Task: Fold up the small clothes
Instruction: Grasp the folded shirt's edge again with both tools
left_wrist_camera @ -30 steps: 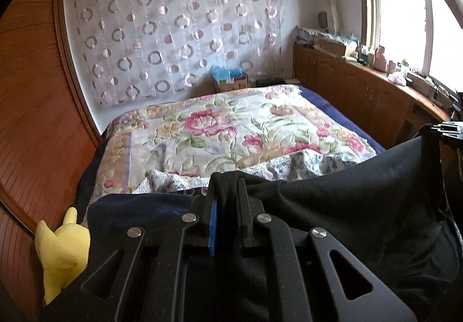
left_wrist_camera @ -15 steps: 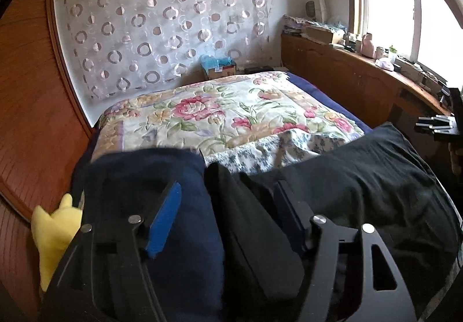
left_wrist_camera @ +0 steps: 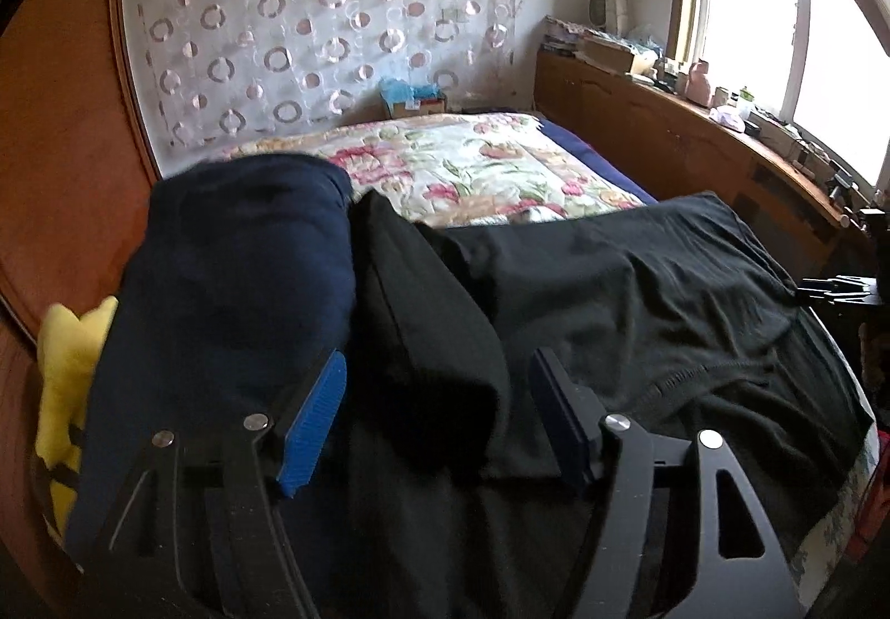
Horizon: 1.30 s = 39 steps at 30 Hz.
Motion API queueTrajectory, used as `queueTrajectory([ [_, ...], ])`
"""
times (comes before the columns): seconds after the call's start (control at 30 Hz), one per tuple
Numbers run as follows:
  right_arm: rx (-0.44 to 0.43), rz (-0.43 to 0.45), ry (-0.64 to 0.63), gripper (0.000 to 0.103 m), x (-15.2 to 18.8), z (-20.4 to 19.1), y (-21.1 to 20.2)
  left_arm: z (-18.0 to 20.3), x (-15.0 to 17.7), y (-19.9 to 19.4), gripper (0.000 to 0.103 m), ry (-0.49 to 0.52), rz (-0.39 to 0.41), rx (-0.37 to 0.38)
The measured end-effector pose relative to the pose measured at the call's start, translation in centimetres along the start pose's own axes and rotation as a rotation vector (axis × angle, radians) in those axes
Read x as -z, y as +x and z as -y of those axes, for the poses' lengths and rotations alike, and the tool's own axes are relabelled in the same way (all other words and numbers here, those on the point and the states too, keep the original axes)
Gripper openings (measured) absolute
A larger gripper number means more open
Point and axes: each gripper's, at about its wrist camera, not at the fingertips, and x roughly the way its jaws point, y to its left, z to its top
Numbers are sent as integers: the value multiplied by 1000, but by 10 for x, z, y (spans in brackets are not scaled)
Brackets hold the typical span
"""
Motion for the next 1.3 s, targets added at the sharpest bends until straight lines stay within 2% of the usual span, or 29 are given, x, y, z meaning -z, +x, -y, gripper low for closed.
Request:
queueTrajectory([
  [0.27, 6, -29, 28, 49, 5, 2, -2, 7, 15, -5, 68, -26, -21, 8],
  [0.47, 17, -10, 43, 49, 3, 2, -1, 11, 18, -3, 49, -34, -42, 32],
  [0.73, 23, -10, 41, 49, 8, 1, -3, 13, 16, 10, 48, -49, -91, 16],
  [1.03, 9, -8, 56, 49, 12, -2, -4, 6, -4, 21, 48, -63, -59, -14],
  [1.1, 5, -4, 58, 49, 9, -2, -1, 6, -6, 24, 40, -52, -59, -31],
  [1.17, 7, 1, 57, 49, 5, -1, 4, 4, -7, 28, 24, -48, -66, -58],
  [1.3, 11, 9, 63, 49, -2, -2, 14, 1, -5, 31, 12, -49, -70, -67],
])
